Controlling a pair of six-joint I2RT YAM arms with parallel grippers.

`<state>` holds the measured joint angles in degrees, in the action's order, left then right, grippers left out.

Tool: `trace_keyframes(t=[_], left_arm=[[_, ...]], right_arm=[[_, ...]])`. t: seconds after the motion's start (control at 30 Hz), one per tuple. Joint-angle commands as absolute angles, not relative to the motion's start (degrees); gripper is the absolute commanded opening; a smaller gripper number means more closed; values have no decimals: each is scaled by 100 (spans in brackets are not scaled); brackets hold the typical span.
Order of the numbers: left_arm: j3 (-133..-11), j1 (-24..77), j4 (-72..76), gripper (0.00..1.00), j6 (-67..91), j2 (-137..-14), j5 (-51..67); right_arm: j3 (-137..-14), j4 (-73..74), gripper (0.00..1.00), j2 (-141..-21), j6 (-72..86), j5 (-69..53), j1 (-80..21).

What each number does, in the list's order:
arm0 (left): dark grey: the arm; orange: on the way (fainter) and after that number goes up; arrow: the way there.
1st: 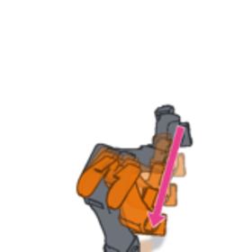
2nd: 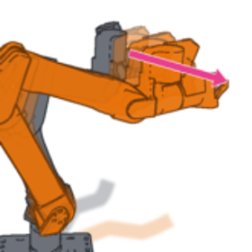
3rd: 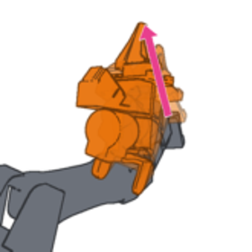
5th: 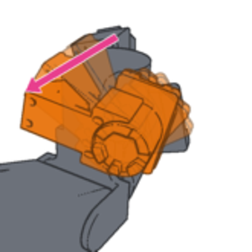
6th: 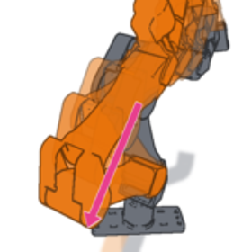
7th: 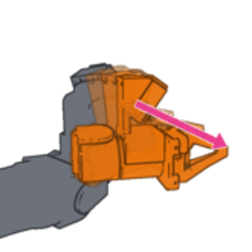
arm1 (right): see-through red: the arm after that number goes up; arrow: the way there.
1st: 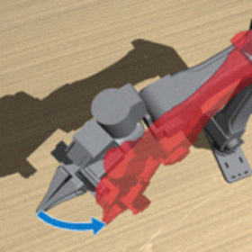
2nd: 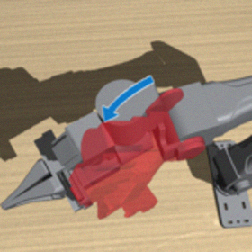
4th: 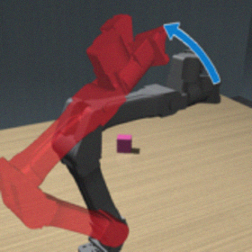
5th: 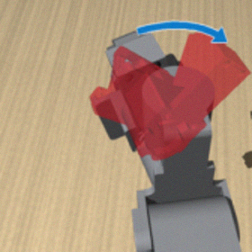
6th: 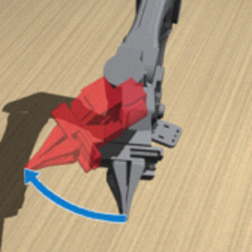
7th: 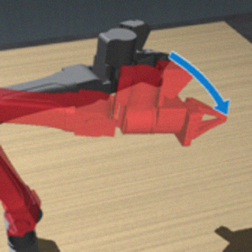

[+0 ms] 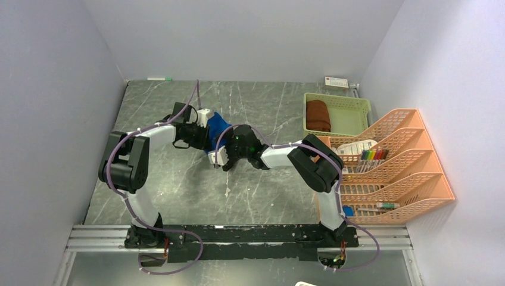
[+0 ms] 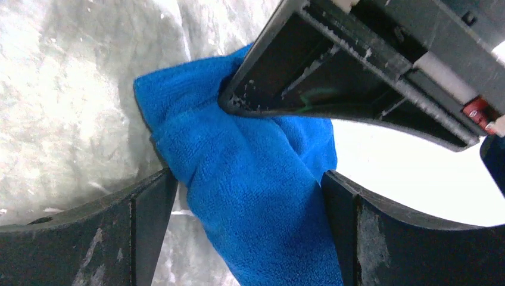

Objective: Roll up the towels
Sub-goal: Roll the towel at the center of the board.

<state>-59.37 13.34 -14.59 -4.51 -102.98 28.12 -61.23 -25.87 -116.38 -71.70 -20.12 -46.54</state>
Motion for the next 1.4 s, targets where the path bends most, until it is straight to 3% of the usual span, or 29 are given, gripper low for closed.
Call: trace_keyframes(t=[0.0, 0.13, 0.27, 0.4, 0.5, 0.6, 0.87, 0.97, 1.13, 1.2, 1.37], left_arm=[[-5993, 1185, -1892, 28, -546, -10446, 2902], [-6012, 1130, -1885, 28, -528, -10452, 2987], [-6012, 1085, -1881, 29, -520, -10432, 3008], [-6020, 1007, -1858, 31, -485, -10411, 3036], [-6023, 940, -1844, 31, -462, -10370, 3057], [-6017, 825, -1811, 34, -402, -10207, 3050], [-5853, 142, -1578, 63, 77, -8987, 2588], [-5763, 119, -1671, 67, 63, -8413, 2500], [-5059, 242, -1625, 69, 692, -7609, 3277], [-4608, 414, -1496, 83, 1028, -7196, 3427], [-3884, 668, -1572, 86, 1763, -5743, 2896]], right_arm=[[-6048, -2094, 93, -11821, -7431, -2038, -4494], [-6095, -2196, 88, -12009, -7459, -1930, -4448], [-6278, -2011, 74, -12188, -7472, -1786, -4453], [-6522, -1458, 46, -12253, -7494, -1795, -4448], [-6836, -750, 14, -12296, -7388, -1913, -4455], [-6988, -212, 2, -12180, -6985, -2168, -4447], [-7577, 1763, 0, -11685, -4974, -3449, -4531], [-7685, 2434, 0, -11692, -4406, -3720, -4752], [-7678, 2632, 0, -11759, -2223, -4157, -4953], [-7722, 2706, 0, -11916, -1411, -4273, -4955], [-6995, 1620, 0, -11520, 135, -4772, -4858]])
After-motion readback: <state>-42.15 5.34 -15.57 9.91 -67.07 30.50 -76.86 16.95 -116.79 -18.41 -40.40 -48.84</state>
